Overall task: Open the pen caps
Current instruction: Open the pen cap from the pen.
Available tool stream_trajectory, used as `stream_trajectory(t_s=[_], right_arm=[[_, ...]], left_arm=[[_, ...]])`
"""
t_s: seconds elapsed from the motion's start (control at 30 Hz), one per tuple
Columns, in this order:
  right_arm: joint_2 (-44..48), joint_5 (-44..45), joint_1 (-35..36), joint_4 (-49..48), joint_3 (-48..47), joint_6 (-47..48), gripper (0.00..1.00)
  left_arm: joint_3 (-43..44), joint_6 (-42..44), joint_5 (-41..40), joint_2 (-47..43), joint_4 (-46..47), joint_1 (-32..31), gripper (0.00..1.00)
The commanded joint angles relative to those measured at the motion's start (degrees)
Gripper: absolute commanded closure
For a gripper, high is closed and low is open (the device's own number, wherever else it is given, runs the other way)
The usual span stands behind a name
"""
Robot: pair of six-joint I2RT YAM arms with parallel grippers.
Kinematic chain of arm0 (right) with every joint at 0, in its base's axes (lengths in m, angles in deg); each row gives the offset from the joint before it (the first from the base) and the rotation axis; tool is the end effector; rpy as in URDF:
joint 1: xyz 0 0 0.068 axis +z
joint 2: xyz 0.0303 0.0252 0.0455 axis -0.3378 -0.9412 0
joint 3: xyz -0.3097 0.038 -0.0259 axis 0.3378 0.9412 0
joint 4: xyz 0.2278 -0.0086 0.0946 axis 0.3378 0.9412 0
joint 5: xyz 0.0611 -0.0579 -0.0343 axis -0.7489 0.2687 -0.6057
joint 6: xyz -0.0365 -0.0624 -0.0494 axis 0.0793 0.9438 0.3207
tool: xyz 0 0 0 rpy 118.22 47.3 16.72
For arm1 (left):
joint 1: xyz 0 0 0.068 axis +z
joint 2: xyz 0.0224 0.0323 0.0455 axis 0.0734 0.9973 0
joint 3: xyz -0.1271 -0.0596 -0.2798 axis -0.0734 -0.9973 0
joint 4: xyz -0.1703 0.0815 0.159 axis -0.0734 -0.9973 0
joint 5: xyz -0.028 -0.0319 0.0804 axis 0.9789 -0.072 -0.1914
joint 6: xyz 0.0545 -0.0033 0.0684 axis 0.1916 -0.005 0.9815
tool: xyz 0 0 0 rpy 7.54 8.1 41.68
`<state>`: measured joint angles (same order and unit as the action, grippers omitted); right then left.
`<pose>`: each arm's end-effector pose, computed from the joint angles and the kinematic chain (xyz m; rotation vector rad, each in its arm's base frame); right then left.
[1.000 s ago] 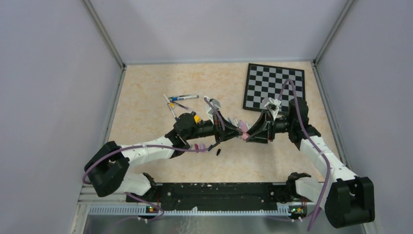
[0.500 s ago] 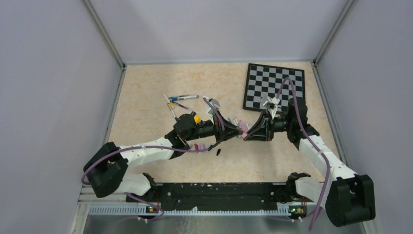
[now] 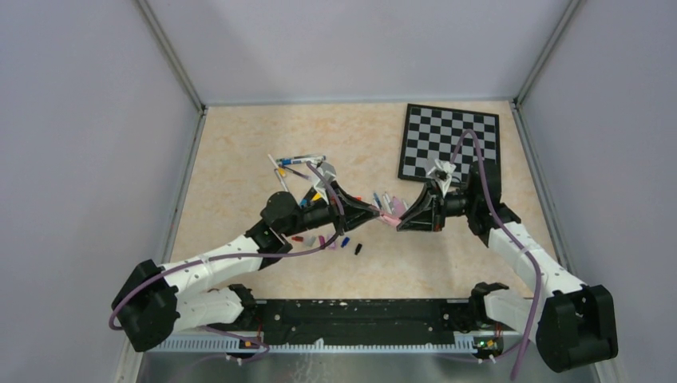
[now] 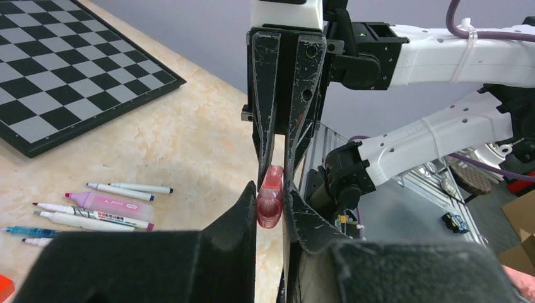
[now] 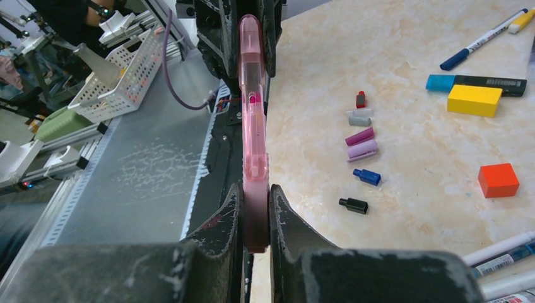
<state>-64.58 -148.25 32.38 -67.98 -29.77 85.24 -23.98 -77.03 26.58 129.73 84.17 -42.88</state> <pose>0.1572 0.1141 0.3025 -1.0950 1.5177 1.5361 0.1472 -0.2084 0.3453 0.6208 1.4659 -1.4248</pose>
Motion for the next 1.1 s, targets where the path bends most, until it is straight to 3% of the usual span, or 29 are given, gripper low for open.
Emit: stream_trajectory(t_s=[0.0, 0.27, 0.5, 0.63, 0.97, 1.0, 1.07], right_arm=[[0.1, -0.7, -1.0, 4.3, 0.4, 3.1, 1.0], [0.5, 2.0, -1.0, 8.9, 0.0, 7.7, 0.97], [0.7, 7.2, -1.0, 15.2, -0.9, 14.3, 0.61], [0.8, 10.6, -1.0, 18.4, -1.6, 17.8, 0.51], [1.5, 9.4, -1.0, 19.2, -3.2, 17.7, 0.53], [1.4, 10.0, -1.0, 19.2, -3.7, 17.4, 0.6], [1.1, 10.6, -1.0, 19.1, -4.8, 16.8, 0.86]], left_arm=[[1.3, 0.1, -4.3, -3.8, 8.3, 3.1, 1.0], [0.5, -1.6, -1.2, -2.7, 8.2, 3.0, 1.0], [-0.1, -2.3, -0.1, -2.7, 8.1, 3.1, 1.0], [-0.2, -2.3, 0.1, -2.7, 7.8, 3.1, 1.0], [0.3, -1.5, 0.5, -2.5, 4.6, 3.1, 1.0], [0.4, -1.4, 0.8, -2.3, 4.2, 3.1, 1.0], [0.4, -1.7, 1.4, -1.7, 3.8, 3.1, 1.0]])
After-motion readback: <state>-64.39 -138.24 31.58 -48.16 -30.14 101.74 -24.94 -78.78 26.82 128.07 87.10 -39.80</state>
